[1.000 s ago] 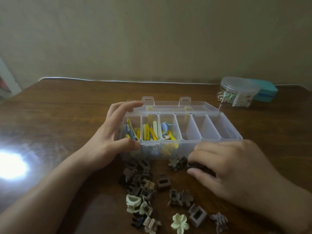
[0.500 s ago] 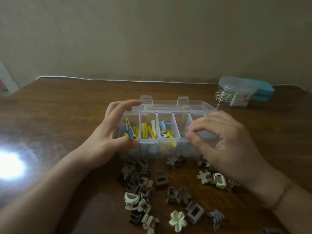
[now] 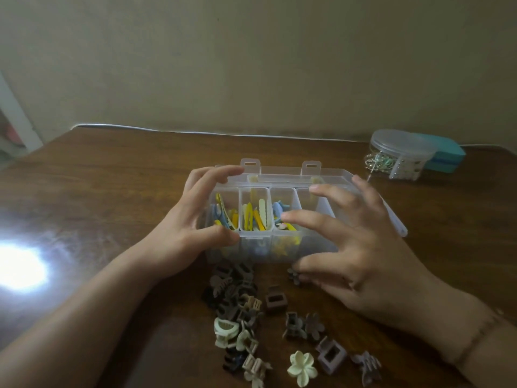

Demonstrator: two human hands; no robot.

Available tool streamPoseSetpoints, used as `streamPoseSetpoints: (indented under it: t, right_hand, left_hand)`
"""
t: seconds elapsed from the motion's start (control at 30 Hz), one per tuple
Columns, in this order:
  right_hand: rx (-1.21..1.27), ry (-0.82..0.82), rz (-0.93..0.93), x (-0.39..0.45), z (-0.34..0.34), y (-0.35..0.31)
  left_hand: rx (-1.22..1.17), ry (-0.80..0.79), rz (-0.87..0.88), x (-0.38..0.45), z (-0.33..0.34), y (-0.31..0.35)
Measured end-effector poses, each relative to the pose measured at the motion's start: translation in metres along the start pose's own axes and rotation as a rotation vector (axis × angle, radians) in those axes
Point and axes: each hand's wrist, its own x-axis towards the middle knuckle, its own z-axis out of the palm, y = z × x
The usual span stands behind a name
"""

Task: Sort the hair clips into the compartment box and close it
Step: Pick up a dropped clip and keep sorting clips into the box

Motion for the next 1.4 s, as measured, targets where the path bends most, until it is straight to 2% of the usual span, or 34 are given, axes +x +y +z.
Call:
streamPoseSetpoints:
  t: [0.1,0.2,0.27,0.37,0.47,0.53,0.67,0.77,0.87,1.0,1.07,1.13,1.2,1.3,1.4]
  right_hand:
    - [0.190,0.180,0.044,-0.003,-0.010,0.000]
    - [0.293,0.361,0.225,-0.006,-0.019,0.006]
    - [0.307,0.383,0.345,-0.007,-0.018,0.009]
    - [0.319,0.297,0.424,-0.009,-0.011,0.012]
    - [0.273,0.209,0.426,-0.011,-0.010,0.012]
    - [0.222,0.160,0.391,-0.012,-0.012,0.011]
    - [0.174,0.193,0.224,-0.014,-0.018,0.007]
    - [0.119,0.083,0.076,-0.012,-0.015,0.005]
    - [0.042,-0.087,0.085,-0.013,-0.007,0.006]
    - [-0.020,-0.101,0.108,-0.011,-0.002,0.007]
    - [0.009,-0.051,0.092,-0.011,-0.002,0.007]
    - [0.155,0.059,0.091,-0.011,-0.007,0.005]
    - [0.326,0.206,0.137,-0.012,-0.014,0.005]
    - [0.361,0.384,0.279,-0.011,-0.017,0.005]
    - [0.336,0.367,0.405,-0.011,-0.010,0.008]
  left_hand:
    - [0.000,-0.006,0.001,0.000,0.000,0.000]
    - [0.000,-0.005,0.000,0.000,0.000,0.000]
    - [-0.006,-0.006,-0.001,0.000,0.000,0.000]
    - [-0.005,-0.004,-0.001,0.001,0.000,-0.001]
    - [-0.002,-0.007,0.003,0.001,0.000,-0.001]
    - [-0.005,-0.008,0.005,0.001,0.000,-0.002]
    - [-0.010,-0.009,0.005,0.001,0.000,-0.001]
    - [-0.001,-0.007,0.004,0.000,0.000,-0.001]
    - [0.010,-0.006,0.008,0.001,0.000,0.000]
    - [0.007,-0.007,0.013,0.001,0.000,-0.001]
    - [0.006,-0.007,0.012,0.001,0.000,-0.002]
    - [0.007,-0.007,0.011,0.001,0.000,-0.002]
    - [0.006,-0.008,0.011,0.001,0.000,-0.003]
    - [0.003,-0.012,0.009,0.001,0.000,-0.003]
    - [0.006,-0.014,0.010,0.001,-0.001,-0.002]
